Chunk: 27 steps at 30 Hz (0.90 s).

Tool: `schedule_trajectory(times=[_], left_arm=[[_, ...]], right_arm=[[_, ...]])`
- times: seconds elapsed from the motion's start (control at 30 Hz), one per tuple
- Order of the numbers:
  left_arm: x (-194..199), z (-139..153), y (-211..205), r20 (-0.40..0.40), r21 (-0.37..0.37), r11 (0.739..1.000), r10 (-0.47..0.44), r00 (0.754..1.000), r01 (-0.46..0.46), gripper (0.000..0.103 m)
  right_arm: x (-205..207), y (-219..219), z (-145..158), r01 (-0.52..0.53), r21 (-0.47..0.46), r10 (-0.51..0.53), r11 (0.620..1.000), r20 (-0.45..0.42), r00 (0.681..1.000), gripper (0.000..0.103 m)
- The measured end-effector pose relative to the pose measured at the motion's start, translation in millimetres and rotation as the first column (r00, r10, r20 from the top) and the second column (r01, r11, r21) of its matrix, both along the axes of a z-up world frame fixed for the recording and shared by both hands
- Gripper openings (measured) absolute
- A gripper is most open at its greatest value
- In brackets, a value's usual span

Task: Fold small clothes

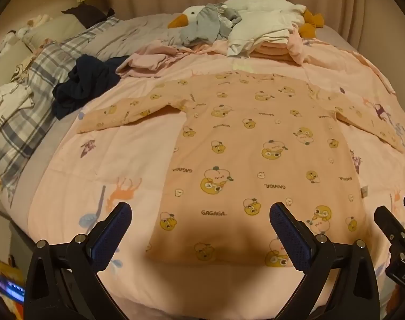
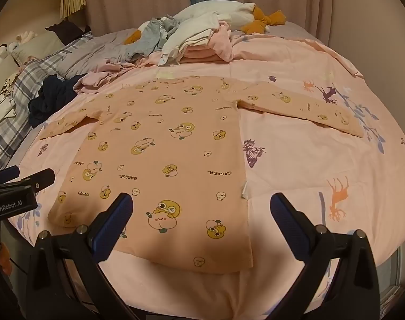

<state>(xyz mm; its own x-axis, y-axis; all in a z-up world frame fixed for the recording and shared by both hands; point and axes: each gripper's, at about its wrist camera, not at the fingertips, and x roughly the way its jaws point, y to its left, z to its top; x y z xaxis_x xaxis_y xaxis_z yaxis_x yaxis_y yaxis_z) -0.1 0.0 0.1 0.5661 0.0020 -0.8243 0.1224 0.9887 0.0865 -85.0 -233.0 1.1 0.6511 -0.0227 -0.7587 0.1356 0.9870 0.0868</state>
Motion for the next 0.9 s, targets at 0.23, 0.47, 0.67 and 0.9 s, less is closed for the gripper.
schedule_trajectory(times=[0.23, 0.47, 0.67, 0.9], left_arm=[[-1.0, -0.3, -1.2, 0.000, 0.001, 1.000, 0.002, 1.000, -0.002, 0.102], [-4.9, 4.6, -4.1, 0.001, -0.019, 1.000, -0.013, 1.000, 0.013, 0.102], [-1.7, 1.3, -2.9, 0.000, -0.015, 1.000, -0.027, 1.000, 0.027, 0.102], [-1.5, 1.6, -3.7, 0.000, -0.013, 1.000, -0.026, 1.000, 0.026, 0.102]], right_arm=[[-1.7, 2.3, 1.2, -0.001, 0.000, 0.001, 1.000, -0.001, 1.000, 0.103], [-1.3, -0.8, -2.5, -0.002, 0.000, 0.002, 1.000, 0.004, 1.000, 0.103], [-3.2, 6.0, 4.2, -0.005, -0.003, 0.005, 1.000, 0.002, 1.000, 0.103], [-1.2, 6.6, 4.1, -0.006, -0.003, 0.006, 1.000, 0.002, 1.000, 0.103]])
